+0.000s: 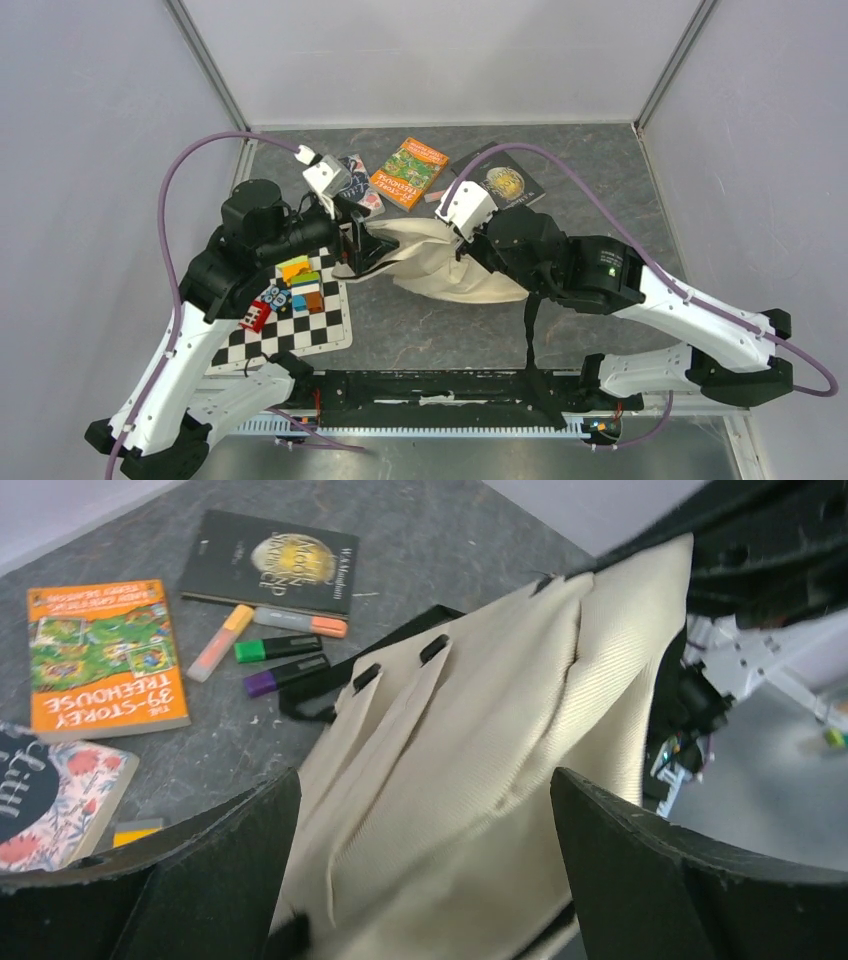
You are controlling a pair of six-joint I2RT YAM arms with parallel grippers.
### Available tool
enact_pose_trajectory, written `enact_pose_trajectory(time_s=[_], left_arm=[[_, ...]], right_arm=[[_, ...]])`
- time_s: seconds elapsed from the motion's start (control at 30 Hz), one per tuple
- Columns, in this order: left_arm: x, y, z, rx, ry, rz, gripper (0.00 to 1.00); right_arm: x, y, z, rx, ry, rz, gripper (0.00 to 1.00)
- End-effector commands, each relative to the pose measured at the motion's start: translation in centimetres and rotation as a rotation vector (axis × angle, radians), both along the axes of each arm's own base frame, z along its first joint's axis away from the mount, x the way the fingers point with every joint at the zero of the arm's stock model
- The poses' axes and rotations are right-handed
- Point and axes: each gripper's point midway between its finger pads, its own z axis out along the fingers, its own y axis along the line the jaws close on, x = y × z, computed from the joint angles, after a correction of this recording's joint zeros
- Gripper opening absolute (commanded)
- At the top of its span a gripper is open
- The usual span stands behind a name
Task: Pack the student bag
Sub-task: Adjust the student bag at the center of the board.
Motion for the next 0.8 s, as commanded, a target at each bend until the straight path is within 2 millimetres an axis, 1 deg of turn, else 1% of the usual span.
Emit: enact_pose_trajectory(time_s=[0.0,0.13,0.27,0.33,0.4,0.53,0.63,0.77], left_arm=[[-1.7,-1.0,0.6,0.044,-0.173,-0.192,1.00],[-2.6,-1.5,1.0,0.030,-0.196,-0.254,1.00],[-3.7,-2.0,1.1,0.006,-0.178,-0.323,1.00],[-3.9,-2.2,0.8,0.002,-0.161,-0.337,1.00],[-3.7,-2.2,-0.2,0.018,-0.137,-0.330,1.00],[-2.4,-1.8,-3.3,0.083,-0.072,-0.276,1.00],[-2.0,-1.6,-4.5,0.111,-0.069,-0.258,1.00],[-1.0,-1.2,-5.3,0.142,-0.099,-0.207,1.00]], right_arm=[[-0.7,-0.2,2.8,0.025,0.017,0.052,0.00],[-0.1,-0.5,3.2,0.040,0.025,0.024,0.00],[1.0,-1.0,2.4,0.018,0.034,-0.029,0.00],[1.4,-1.1,2.1,0.014,0.041,-0.043,0.00],[1.6,-0.9,2.0,0.021,0.050,-0.043,0.00],[1.6,0.0,1.5,0.044,0.079,-0.022,0.00],[1.7,0.6,1.0,0.052,0.096,-0.010,0.00],[1.7,1.4,1.0,0.069,0.114,0.018,0.00]])
